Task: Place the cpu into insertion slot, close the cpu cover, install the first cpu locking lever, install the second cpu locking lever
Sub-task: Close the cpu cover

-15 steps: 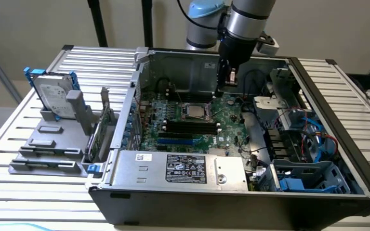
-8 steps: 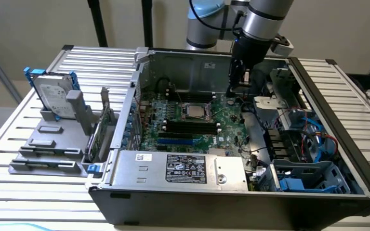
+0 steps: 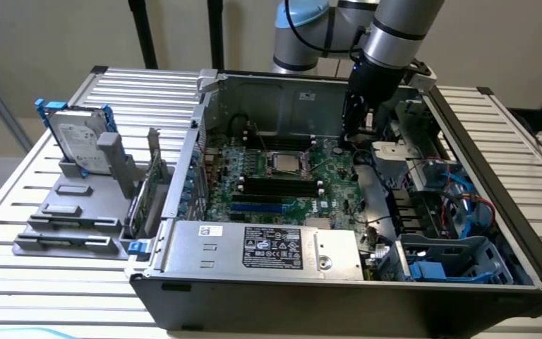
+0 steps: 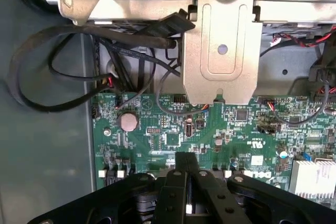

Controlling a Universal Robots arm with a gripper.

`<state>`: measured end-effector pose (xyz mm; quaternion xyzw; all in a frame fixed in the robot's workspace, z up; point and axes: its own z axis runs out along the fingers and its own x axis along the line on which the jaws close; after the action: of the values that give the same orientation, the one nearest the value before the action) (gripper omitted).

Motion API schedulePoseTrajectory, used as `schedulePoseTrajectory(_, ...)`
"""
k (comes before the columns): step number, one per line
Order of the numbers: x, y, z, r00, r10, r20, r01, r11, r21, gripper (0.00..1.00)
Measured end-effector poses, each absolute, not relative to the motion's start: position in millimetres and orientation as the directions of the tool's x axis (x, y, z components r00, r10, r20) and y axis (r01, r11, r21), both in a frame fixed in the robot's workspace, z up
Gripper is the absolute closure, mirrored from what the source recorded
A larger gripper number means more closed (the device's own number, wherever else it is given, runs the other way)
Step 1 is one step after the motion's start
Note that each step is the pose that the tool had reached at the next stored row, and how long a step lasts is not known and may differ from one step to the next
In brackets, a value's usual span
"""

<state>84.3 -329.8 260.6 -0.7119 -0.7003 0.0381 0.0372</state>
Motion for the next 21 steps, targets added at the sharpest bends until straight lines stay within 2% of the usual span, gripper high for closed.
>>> schedulePoseTrajectory(7, 84.3, -329.8, 260.3, 0.016, 1.000, -0.002, 0.994, -0.016, -0.106, 0.89)
schedulePoseTrajectory(15, 84.0, -330.0, 247.1, 0.016, 1.000, -0.002, 0.994, -0.017, -0.107, 0.89)
schedulePoseTrajectory(21, 84.0, -330.8, 241.5, 0.016, 1.000, -0.003, 0.991, -0.016, -0.133, 0.89)
